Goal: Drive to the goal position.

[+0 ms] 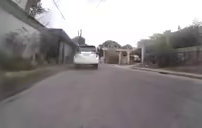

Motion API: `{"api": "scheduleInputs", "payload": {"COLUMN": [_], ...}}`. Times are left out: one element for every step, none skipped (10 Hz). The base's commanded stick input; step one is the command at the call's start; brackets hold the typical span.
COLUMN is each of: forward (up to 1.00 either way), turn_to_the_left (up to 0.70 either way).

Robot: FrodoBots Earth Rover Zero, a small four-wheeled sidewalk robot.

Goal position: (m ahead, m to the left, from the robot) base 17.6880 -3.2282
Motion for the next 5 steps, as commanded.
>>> {"api": "scheduleInputs", "payload": {"forward": [1.00, 1.00, 1.00, 1.00, 1.00], "turn_to_the_left": [0.00, 0.00, 0.00, 0.00, 0.00]}}
